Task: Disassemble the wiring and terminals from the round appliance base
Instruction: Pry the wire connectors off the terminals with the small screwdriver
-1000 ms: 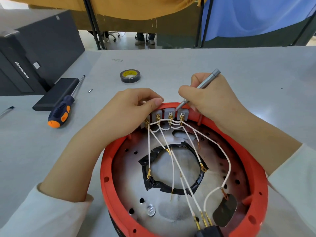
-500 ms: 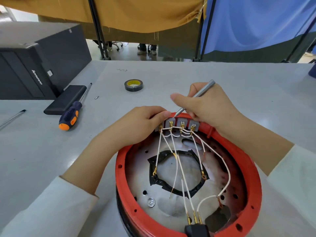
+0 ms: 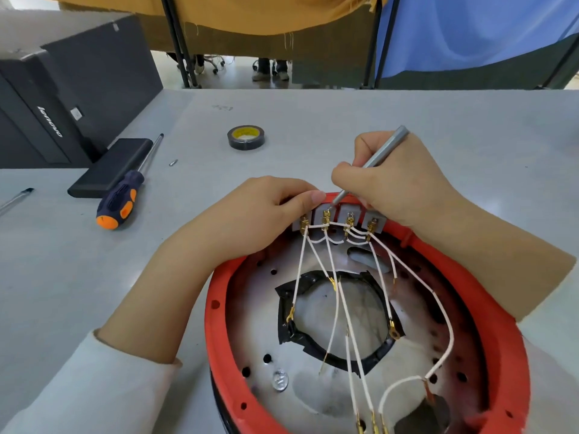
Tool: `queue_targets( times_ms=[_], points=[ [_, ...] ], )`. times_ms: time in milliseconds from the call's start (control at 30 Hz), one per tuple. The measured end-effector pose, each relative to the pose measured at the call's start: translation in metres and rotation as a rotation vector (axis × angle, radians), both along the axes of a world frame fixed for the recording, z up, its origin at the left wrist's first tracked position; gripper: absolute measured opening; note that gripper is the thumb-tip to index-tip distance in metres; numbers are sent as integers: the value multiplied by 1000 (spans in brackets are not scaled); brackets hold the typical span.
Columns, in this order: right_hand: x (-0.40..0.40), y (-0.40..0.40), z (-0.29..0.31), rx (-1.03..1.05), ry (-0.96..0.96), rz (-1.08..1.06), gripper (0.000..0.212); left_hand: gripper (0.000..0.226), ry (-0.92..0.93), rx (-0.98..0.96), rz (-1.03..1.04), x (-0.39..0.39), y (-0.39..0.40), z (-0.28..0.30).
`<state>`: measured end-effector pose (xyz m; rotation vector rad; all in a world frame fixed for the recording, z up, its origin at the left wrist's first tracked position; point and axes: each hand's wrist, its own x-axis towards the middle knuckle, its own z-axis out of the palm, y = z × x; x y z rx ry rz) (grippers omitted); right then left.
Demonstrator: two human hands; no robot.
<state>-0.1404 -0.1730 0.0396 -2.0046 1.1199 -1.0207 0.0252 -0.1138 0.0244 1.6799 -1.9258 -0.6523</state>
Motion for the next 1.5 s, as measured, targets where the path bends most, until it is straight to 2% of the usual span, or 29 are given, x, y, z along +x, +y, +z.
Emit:
queue_targets(
  times_ms=[133, 333, 1167, 1500],
  points=[
    [-1, 0, 3, 143, -47, 60, 34, 30, 10, 33, -38, 2, 2, 2],
    [0, 12, -6, -75, -61, -72, 35, 30, 5, 27, -35, 1, 4, 1],
    [0, 15, -9, -245, -26, -91, 41, 31, 3, 29, -6, 0, 7, 1],
    [1, 18, -8, -236, 0, -10, 42, 33, -14, 28, -13, -1, 7, 2]
  ],
)
